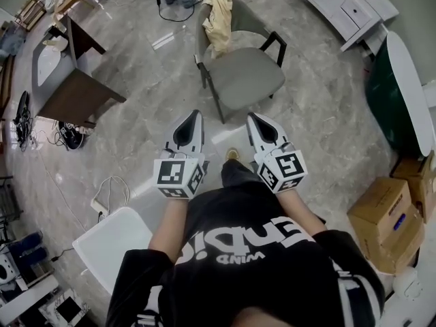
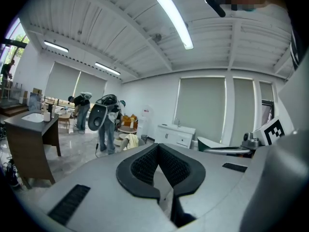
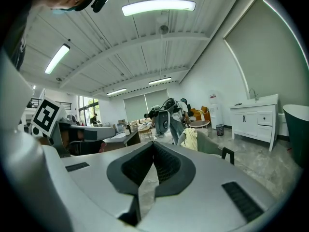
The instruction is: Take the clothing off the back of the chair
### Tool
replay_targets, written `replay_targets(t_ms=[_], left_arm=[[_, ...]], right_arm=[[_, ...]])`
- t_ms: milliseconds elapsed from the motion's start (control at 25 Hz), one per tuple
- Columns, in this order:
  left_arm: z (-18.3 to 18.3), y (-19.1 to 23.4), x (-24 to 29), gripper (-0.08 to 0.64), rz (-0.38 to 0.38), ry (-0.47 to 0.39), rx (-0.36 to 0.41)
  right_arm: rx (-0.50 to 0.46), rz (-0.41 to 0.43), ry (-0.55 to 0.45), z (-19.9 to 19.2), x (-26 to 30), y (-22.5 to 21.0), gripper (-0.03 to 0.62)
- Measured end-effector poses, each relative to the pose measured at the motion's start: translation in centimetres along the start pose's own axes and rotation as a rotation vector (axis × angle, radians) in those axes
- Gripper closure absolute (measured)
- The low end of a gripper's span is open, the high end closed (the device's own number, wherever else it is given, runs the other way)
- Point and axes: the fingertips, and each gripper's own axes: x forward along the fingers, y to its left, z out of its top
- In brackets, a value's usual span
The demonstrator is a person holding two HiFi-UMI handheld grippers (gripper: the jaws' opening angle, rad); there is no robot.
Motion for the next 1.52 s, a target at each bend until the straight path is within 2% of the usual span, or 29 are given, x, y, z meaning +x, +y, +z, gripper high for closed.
replay_targets(t_ms=[400, 800, 1080, 1520], left_arm=[[2.7, 1.7, 8.5, 0.545, 0.047, -0.026, 0.003], [3.5, 4.7, 13.4, 0.545, 0.067, -0.03, 0.002], [4.9, 7.6, 18.6, 0.545, 0.034, -0.041, 0.017], [8.2, 14.8, 27.6, 0.545, -0.035, -0.024, 0.014]], right_arm=[[-0.005, 0.04, 0.0, 2.4, 6.6, -6.8, 0.578], [-0.001, 0.074, 0.031, 2.3, 12.1, -8.9, 0.578], [-0.005, 0.052, 0.028, 3.4, 17.3, -11.4, 0.578], [-0.007, 0.031, 0.026, 7.1, 28.0, -14.0, 0.578]])
